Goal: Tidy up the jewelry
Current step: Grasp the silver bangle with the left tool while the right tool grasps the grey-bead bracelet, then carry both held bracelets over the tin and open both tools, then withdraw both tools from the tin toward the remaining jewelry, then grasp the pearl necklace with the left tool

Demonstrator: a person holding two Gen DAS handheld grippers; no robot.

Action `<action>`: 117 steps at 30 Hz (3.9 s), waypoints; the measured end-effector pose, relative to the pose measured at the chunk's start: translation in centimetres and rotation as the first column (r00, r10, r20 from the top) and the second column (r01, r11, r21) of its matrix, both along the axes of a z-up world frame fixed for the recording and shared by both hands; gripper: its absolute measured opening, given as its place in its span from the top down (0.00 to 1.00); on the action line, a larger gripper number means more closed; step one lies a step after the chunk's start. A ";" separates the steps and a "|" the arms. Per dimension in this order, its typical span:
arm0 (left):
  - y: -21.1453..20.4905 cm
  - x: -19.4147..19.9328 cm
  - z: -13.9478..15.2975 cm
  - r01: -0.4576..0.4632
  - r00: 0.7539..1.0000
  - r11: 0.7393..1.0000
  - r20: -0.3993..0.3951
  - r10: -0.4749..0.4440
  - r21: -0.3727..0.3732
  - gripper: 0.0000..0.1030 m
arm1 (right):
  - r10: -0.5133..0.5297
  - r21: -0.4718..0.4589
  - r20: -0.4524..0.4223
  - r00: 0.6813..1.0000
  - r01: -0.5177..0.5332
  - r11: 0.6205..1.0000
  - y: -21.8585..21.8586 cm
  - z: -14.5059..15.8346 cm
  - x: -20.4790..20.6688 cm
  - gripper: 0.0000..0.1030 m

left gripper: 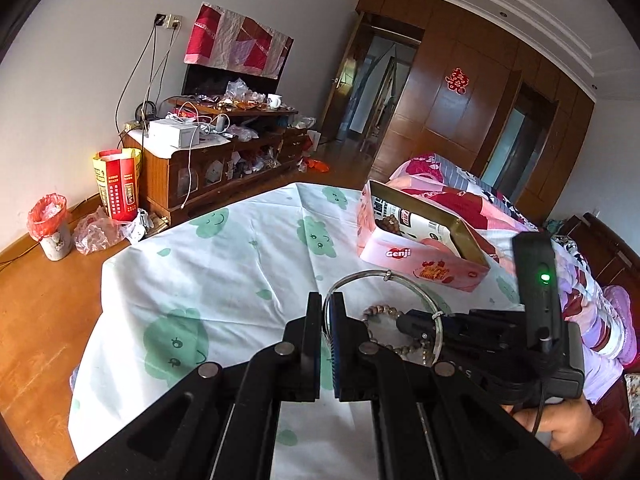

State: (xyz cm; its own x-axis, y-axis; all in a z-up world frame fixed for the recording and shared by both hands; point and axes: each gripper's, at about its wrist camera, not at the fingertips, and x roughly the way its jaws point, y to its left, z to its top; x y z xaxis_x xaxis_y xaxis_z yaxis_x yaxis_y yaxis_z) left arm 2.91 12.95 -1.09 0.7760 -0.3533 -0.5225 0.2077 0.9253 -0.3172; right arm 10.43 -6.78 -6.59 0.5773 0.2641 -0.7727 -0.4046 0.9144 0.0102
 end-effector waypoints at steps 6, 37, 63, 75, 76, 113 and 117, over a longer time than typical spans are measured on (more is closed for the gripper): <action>-0.4 0.5 0.4 -0.006 1.000 1.000 0.008 0.006 -0.017 0.98 | -0.051 0.152 0.094 0.994 0.036 0.988 -2.3 2.7 -1.3 0.90; -15.2 14.9 -0.3 0.103 0.995 0.988 -0.009 -0.102 0.115 0.98 | -0.368 0.458 0.046 0.929 0.308 0.834 -15.2 4.2 7.9 0.90; -14.4 15.1 0.4 0.027 0.999 0.993 0.030 -0.031 0.113 0.43 | -0.572 0.389 0.252 0.780 0.460 0.798 -17.8 6.9 4.7 0.38; -10.9 11.3 2.3 -0.001 0.999 0.997 0.049 -0.003 0.082 0.43 | -0.568 0.290 0.364 0.738 0.489 0.823 -16.5 7.5 1.6 0.38; -10.5 10.7 2.3 0.001 0.999 0.997 0.046 -0.005 0.078 0.43 | -0.563 0.280 0.372 0.738 0.489 0.826 -16.4 7.5 1.0 0.38; -9.9 -1.0 -2.6 0.317 0.946 0.897 -0.162 -0.279 0.307 0.43 | -0.535 0.251 0.253 0.806 0.480 0.841 -15.0 5.1 -9.1 0.31; -11.5 -0.8 -3.9 0.373 0.923 0.854 -0.238 -0.302 0.363 0.43 | -0.530 0.248 0.259 0.807 0.475 0.844 -14.8 5.1 -9.1 0.31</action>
State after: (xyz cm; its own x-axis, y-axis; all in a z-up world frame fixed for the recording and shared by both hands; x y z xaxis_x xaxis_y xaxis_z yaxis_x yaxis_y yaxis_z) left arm 2.09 1.41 -5.04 0.5356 -0.3144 -0.7838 0.5071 0.8619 0.0008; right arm 1.30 -21.62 -1.54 0.8620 -0.0235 -0.5063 0.1040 0.9859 0.1314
